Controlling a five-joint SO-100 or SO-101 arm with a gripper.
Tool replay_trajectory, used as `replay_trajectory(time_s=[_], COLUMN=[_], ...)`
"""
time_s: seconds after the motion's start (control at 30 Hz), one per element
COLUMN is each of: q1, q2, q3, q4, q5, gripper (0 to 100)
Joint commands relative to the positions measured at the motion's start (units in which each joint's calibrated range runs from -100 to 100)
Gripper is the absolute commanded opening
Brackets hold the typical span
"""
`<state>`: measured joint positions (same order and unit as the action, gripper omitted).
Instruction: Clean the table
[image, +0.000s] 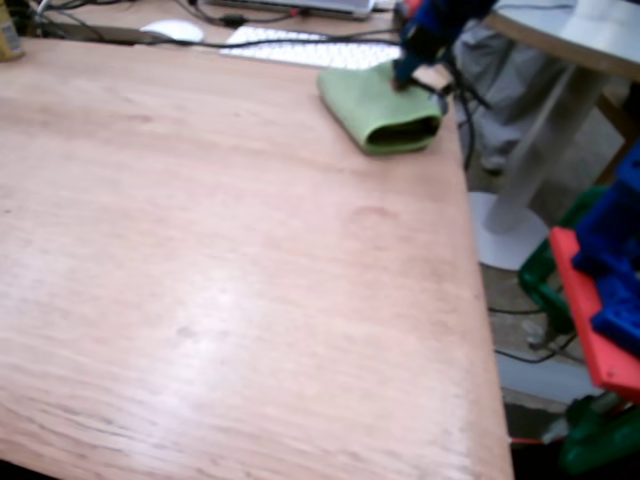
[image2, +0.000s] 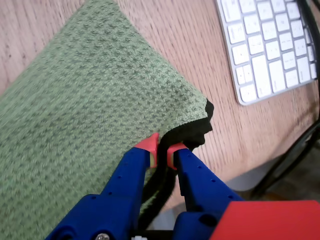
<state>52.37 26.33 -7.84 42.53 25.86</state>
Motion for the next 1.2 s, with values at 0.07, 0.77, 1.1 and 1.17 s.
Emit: replay_trajectory(time_s=[0.07,0.77,1.1,1.17], q1=[-13.45,-83.51,-82.49,-82.32], q2=[-29.85,-17.07,9.86,13.72], q3=[-1.92,-14.95,-26.09,-26.18], q4=[7.31,28.98,28.98,28.90], q5=[-0.59,-16.75,-16.70,-16.70], gripper=[0,0,0,0])
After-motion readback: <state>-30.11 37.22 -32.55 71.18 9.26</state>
